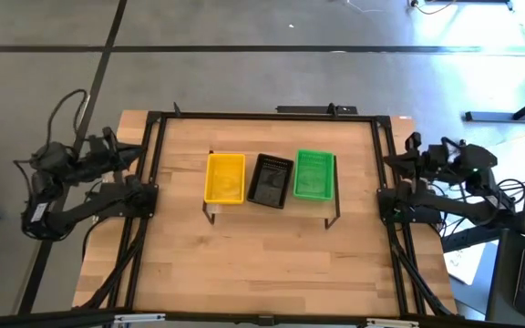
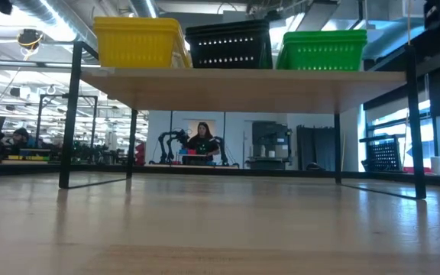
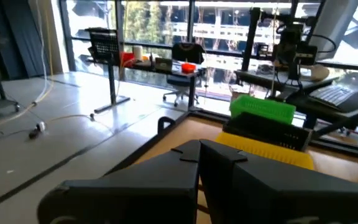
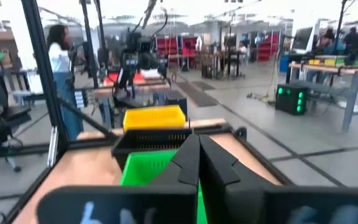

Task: Stack baskets on shelf by color
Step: Return to Home Position

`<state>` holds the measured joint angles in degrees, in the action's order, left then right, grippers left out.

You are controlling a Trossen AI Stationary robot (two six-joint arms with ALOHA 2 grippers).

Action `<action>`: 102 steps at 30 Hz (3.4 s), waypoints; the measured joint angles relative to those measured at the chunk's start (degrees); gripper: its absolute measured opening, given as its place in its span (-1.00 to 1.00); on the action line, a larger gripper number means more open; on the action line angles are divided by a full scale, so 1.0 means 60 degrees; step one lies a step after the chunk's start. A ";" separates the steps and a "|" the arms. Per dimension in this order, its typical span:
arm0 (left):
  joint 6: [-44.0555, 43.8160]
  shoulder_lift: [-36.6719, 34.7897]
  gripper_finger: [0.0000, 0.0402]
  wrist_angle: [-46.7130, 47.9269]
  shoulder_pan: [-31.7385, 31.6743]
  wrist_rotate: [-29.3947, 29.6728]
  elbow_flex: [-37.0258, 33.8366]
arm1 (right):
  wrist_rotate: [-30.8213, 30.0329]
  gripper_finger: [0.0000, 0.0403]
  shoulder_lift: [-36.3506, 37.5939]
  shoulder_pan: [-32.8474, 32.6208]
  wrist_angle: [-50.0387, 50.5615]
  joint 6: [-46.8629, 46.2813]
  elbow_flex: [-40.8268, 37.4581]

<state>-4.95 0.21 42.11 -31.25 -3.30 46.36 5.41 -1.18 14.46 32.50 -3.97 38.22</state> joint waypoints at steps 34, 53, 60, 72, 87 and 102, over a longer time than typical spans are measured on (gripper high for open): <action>-0.0572 0.0004 -1.00 -0.6824 0.0004 -0.2076 -0.6639 | 0.0568 -1.00 0.0165 0.0000 -0.6883 0.0500 -0.6159; -0.0125 0.0004 -1.00 -0.7932 0.0004 -0.2066 -0.7652 | 0.0612 -1.00 0.0158 0.0000 -0.6705 0.1722 -0.6295; -0.0007 0.0004 -1.00 -0.7884 0.0004 -0.1807 -0.7652 | 0.0612 -1.00 0.0154 -0.0003 -0.6637 0.1719 -0.6295; -0.0004 0.0004 -1.00 -0.7884 0.0004 -0.1807 -0.7652 | 0.0612 -1.00 0.0154 -0.0004 -0.6650 0.1716 -0.6291; 0.0000 0.0004 -1.00 -0.7884 0.0004 -0.1809 -0.7655 | 0.0612 -1.00 0.0154 -0.0004 -0.6658 0.1716 -0.6287; 0.0000 0.0004 -1.00 -0.7884 0.0004 -0.1809 -0.7655 | 0.0612 -1.00 0.0154 0.0000 -0.6658 0.1716 -0.6287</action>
<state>-4.95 0.23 -5.19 -31.22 -14.15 0.43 9.08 -0.25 14.46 -7.44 6.33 0.49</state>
